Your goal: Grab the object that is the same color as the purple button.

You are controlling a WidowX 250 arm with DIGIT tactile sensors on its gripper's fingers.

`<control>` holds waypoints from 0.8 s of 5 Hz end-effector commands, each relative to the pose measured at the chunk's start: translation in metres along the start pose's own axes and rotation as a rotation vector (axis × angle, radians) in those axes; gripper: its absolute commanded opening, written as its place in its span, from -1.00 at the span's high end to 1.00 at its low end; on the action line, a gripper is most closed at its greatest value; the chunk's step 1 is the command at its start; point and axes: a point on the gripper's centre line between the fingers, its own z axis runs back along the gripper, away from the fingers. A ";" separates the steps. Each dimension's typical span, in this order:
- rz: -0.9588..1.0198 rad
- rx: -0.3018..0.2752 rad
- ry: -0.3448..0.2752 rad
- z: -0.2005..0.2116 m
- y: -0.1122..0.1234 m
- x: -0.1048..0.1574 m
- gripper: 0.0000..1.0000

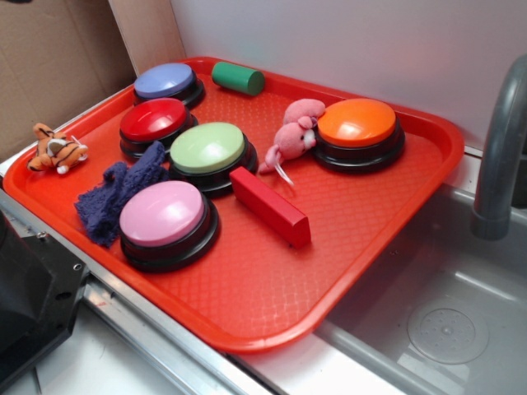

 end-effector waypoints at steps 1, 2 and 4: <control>0.000 0.000 0.000 0.000 0.000 0.000 -1.00; 0.065 -0.062 -0.043 -0.015 0.004 -0.002 -1.00; 0.194 -0.043 -0.006 -0.075 0.016 0.004 -1.00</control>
